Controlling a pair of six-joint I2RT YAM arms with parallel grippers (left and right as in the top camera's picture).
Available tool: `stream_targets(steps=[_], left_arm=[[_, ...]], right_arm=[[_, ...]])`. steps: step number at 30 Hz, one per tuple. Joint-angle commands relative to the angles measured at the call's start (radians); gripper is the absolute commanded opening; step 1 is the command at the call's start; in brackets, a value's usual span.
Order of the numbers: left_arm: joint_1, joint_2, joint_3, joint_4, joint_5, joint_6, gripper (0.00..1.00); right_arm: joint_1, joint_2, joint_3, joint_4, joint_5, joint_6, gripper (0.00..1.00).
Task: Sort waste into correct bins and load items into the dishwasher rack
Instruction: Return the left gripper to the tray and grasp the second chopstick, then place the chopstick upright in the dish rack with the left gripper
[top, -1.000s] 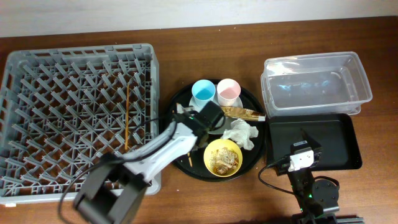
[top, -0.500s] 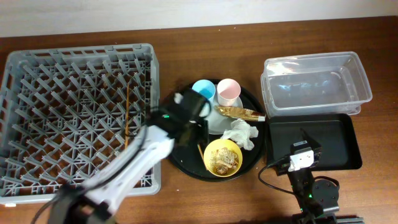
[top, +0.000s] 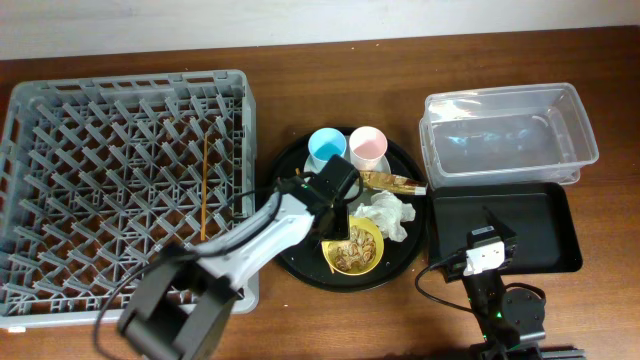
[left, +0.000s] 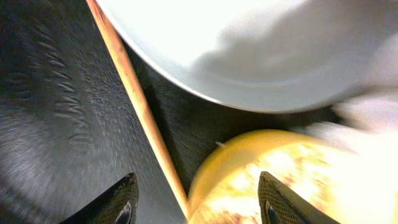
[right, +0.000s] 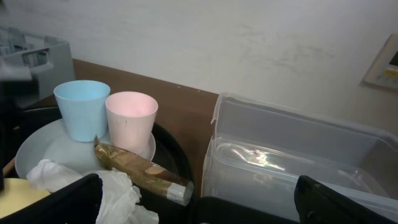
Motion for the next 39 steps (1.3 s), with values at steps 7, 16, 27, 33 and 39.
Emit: stream_targets(steps=[7, 16, 27, 33, 39], left_arm=[[0.007, -0.087, 0.021, -0.049, -0.185, -0.042, 0.34], [0.008, 0.013, 0.021, 0.014, 0.068, 0.039, 0.21], [0.027, 0.062, 0.015, -0.025, -0.163, -0.046, 0.36], [0.020, 0.187, 0.009, 0.037, -0.158, -0.049, 0.23], [0.026, 0.098, 0.029, -0.039, -0.246, -0.048, 0.01]], right_arm=[[-0.005, -0.006, -0.005, -0.005, 0.005, 0.009, 0.99], [-0.005, -0.006, -0.005, -0.005, 0.005, 0.009, 0.98], [-0.005, -0.006, -0.005, -0.005, 0.005, 0.009, 0.99], [-0.005, -0.006, -0.005, -0.005, 0.005, 0.009, 0.99], [-0.005, -0.006, -0.005, -0.005, 0.005, 0.009, 0.99]])
